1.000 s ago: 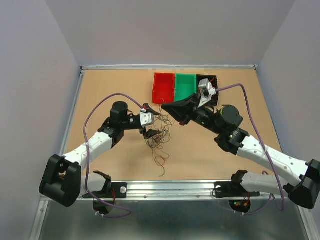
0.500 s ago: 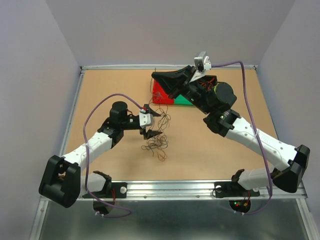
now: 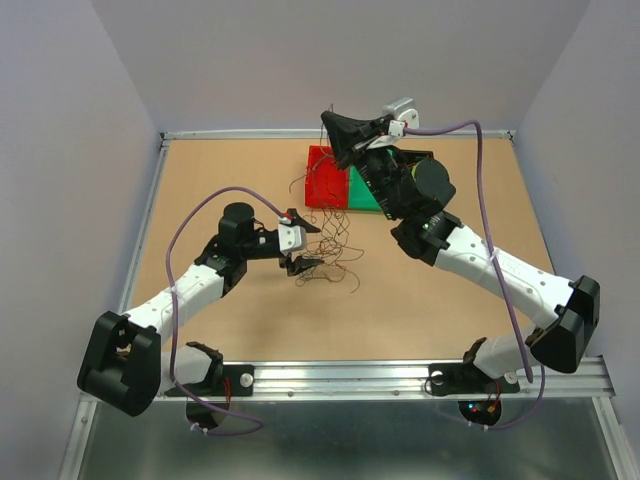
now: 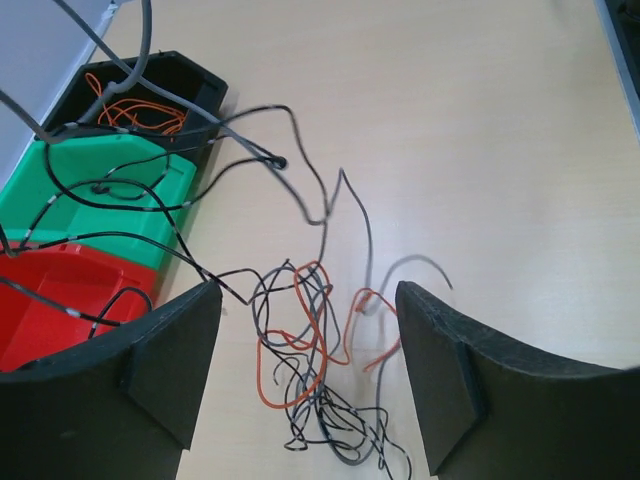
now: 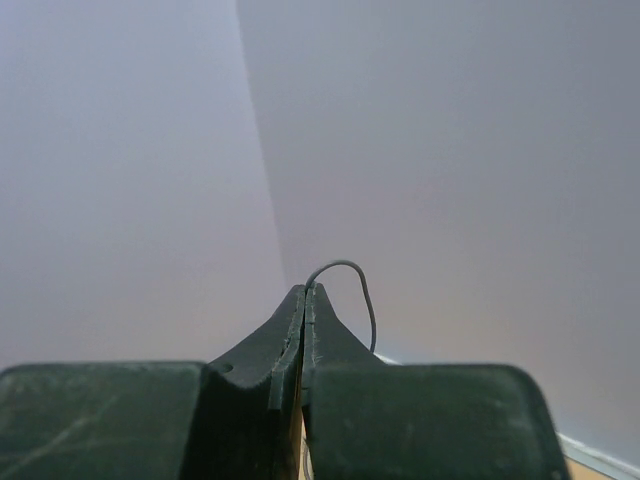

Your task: Untangle the cables

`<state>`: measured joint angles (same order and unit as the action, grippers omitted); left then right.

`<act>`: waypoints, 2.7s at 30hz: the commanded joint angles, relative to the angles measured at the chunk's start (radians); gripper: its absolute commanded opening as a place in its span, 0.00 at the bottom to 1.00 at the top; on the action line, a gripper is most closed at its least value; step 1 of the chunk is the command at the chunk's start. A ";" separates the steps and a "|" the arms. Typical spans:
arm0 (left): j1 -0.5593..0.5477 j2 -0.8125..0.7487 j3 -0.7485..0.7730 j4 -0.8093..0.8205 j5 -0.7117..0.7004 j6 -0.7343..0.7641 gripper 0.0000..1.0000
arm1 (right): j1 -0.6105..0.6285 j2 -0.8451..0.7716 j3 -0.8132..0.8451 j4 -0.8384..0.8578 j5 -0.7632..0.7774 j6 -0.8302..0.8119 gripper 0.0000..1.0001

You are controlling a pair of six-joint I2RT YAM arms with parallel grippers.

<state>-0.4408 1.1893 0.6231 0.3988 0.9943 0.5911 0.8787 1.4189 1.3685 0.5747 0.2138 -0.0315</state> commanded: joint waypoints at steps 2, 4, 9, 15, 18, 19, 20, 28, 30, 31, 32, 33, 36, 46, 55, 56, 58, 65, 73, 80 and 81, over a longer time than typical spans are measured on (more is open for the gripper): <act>0.013 -0.034 0.021 0.021 -0.042 0.010 0.75 | 0.008 -0.064 0.055 0.090 0.164 -0.085 0.00; 0.013 -0.025 0.021 0.038 -0.083 0.001 0.73 | 0.008 -0.083 0.038 0.091 0.125 -0.105 0.01; 0.016 -0.002 0.017 0.109 -0.192 -0.052 0.75 | 0.008 -0.152 0.011 0.091 0.107 -0.061 0.00; 0.007 -0.042 -0.023 0.291 -0.210 -0.166 0.85 | 0.008 -0.182 0.020 0.065 0.101 -0.042 0.01; -0.015 -0.024 0.041 0.325 -0.250 -0.215 0.86 | 0.006 -0.186 0.024 0.059 0.079 -0.031 0.01; -0.018 -0.013 0.062 0.342 -0.258 -0.238 0.86 | 0.008 -0.186 0.027 0.056 0.073 -0.028 0.01; -0.019 0.007 0.101 0.350 -0.263 -0.246 0.86 | 0.006 -0.184 0.035 0.048 0.067 -0.024 0.01; -0.085 0.102 0.243 0.433 -0.209 -0.310 0.87 | 0.006 -0.144 0.093 -0.013 0.042 -0.018 0.01; -0.102 0.118 0.248 0.442 -0.188 -0.313 0.87 | 0.008 -0.138 0.104 -0.019 0.036 -0.016 0.00; -0.111 0.122 0.247 0.448 -0.181 -0.313 0.87 | 0.008 -0.133 0.109 -0.022 0.033 -0.015 0.00; -0.116 0.128 0.233 0.452 -0.166 -0.315 0.87 | 0.008 -0.132 0.112 -0.025 0.032 -0.015 0.01; -0.127 0.133 0.224 0.466 -0.160 -0.333 0.87 | 0.008 -0.130 0.113 -0.030 0.027 -0.012 0.01; -0.151 0.150 0.185 0.521 -0.146 -0.347 0.87 | 0.008 -0.136 0.116 -0.035 0.018 -0.005 0.01; -0.168 0.245 0.176 0.522 -0.391 -0.313 0.72 | 0.008 -0.150 0.121 -0.049 -0.002 0.018 0.01; -0.168 0.354 0.174 0.483 -0.419 -0.277 0.55 | 0.008 -0.193 0.106 -0.050 -0.007 0.025 0.00; -0.167 0.363 0.178 0.477 -0.428 -0.271 0.55 | 0.008 -0.199 0.104 -0.050 -0.002 0.024 0.01; -0.167 0.383 0.184 0.468 -0.445 -0.255 0.55 | 0.006 -0.224 0.101 -0.050 0.005 0.018 0.00; -0.144 0.472 0.227 0.428 -0.683 -0.197 0.41 | 0.008 -0.337 0.070 -0.050 0.041 -0.001 0.00; -0.127 0.510 0.286 0.350 -0.741 -0.198 0.25 | 0.008 -0.448 0.024 -0.027 0.122 -0.024 0.01; -0.095 0.498 0.302 0.334 -0.758 -0.241 0.12 | 0.008 -0.443 0.024 -0.021 0.159 -0.034 0.01; -0.092 0.478 0.294 0.334 -0.746 -0.240 0.11 | 0.006 -0.437 0.029 -0.021 0.159 -0.041 0.01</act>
<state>-0.5495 1.7176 0.8906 0.7124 0.2485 0.3687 0.8787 0.9504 1.4101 0.5476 0.3420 -0.0456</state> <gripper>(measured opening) 0.123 0.012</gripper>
